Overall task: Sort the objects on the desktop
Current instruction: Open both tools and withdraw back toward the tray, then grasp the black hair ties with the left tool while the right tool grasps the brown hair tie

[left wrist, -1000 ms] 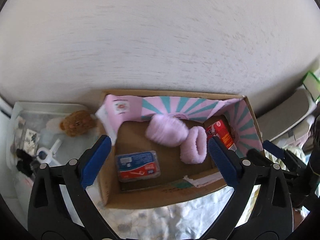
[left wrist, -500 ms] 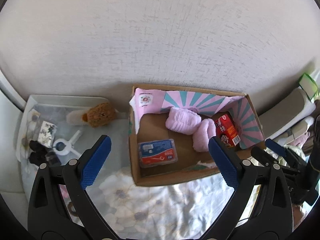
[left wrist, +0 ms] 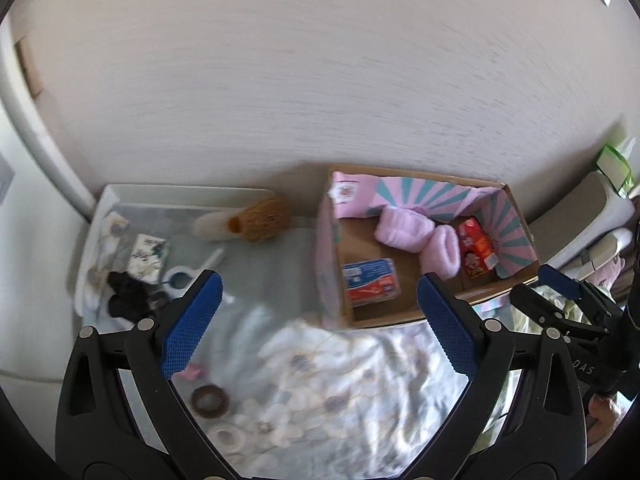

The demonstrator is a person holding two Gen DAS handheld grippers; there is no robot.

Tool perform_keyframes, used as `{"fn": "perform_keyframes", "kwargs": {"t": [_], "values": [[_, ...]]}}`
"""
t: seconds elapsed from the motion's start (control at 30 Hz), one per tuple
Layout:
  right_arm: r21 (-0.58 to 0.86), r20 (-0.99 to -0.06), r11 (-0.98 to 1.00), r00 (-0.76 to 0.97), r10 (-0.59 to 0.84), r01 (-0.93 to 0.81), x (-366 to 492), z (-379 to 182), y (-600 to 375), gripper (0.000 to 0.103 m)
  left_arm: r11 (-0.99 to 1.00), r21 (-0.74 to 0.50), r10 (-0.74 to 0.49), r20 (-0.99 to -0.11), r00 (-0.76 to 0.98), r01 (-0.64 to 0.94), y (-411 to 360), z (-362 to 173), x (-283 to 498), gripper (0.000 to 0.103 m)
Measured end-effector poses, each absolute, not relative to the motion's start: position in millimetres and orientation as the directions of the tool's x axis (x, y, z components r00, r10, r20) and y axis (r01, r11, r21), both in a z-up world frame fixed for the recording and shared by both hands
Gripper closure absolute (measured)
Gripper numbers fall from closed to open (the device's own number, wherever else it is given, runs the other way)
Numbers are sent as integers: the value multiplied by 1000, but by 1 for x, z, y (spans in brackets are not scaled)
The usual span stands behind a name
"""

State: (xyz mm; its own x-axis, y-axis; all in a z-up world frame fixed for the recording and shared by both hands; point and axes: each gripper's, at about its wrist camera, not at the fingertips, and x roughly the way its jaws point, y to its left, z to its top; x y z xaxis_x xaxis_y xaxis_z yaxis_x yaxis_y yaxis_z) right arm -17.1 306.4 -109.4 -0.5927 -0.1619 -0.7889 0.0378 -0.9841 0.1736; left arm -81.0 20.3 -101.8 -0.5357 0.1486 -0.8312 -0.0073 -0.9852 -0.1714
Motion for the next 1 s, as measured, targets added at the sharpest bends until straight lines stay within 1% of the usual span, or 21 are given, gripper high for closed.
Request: {"fn": "perform_keyframes", "kwargs": {"t": [0.3, 0.6, 0.77, 1.0], "values": [[147, -781, -980, -592, -200, 137, -12, -100, 256, 27, -984, -150, 72, -838, -541, 101, -55, -101, -62, 5], [129, -789, -950, -551, -271, 283, -8, -107, 187, 27, -964, -156, 21, -853, -521, 217, -127, -116, -48, 5], [121, -805, -934, -517, -291, 337, -8, -116, 154, 27, -960, -139, 1, -869, -495, 243, -148, -135, -48, 5], [131, -838, -914, -449, -309, 385, -8, -143, 115, 27, -966, -113, 0, -899, -437, 232, -165, -180, -56, 5]]}}
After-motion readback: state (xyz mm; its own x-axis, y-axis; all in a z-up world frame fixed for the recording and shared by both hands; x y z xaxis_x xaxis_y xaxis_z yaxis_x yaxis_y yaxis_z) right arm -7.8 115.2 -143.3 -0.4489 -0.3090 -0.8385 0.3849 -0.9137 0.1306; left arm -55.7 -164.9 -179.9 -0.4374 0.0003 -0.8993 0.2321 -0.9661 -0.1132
